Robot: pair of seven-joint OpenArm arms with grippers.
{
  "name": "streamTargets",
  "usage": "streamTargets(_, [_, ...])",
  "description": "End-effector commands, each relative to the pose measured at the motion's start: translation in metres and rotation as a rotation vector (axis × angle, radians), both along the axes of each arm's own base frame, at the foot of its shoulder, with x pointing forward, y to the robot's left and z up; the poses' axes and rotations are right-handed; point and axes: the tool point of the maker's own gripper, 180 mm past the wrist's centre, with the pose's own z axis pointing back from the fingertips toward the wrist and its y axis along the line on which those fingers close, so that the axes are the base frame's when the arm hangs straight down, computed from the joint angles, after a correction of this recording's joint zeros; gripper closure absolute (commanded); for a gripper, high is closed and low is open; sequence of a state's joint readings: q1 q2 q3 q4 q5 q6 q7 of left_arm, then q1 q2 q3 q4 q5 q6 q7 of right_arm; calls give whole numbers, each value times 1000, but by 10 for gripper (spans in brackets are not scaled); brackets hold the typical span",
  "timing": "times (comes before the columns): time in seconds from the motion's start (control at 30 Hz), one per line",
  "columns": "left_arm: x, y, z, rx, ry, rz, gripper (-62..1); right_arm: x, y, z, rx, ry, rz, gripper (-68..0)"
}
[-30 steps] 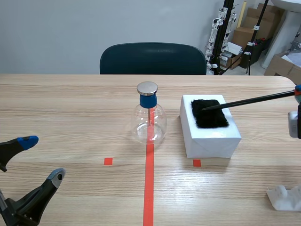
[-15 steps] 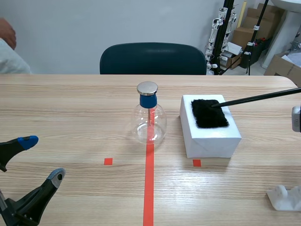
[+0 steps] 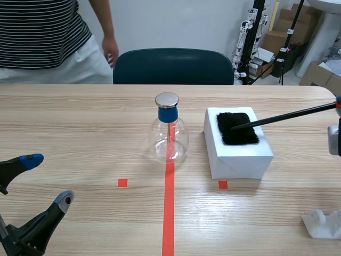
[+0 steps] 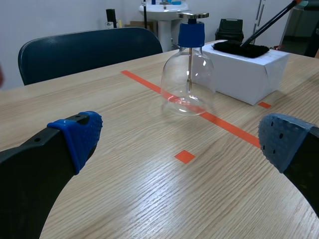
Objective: Do the electroscope experiment. rub the rod on the fur
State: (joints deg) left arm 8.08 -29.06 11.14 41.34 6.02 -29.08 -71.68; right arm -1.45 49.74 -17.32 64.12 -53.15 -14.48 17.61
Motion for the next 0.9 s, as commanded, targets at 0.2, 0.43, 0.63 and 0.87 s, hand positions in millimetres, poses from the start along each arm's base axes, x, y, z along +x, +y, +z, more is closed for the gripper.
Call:
streamTargets(0.2, [1,4,6,-6,-20,4,-623,9,-6,20,-24,-46,5,0])
streamTargets(0.43, [1,4,6,-6,-20,4,-623,-1,21,10,19,17,147,0])
streamTargets(0.63, [1,4,6,-6,-20,4,-623,9,-2,20,9,-40,14,0])
streamTargets(0.87, [1,4,6,-6,-20,4,-623,10,-18,25,19,-48,-54,0])
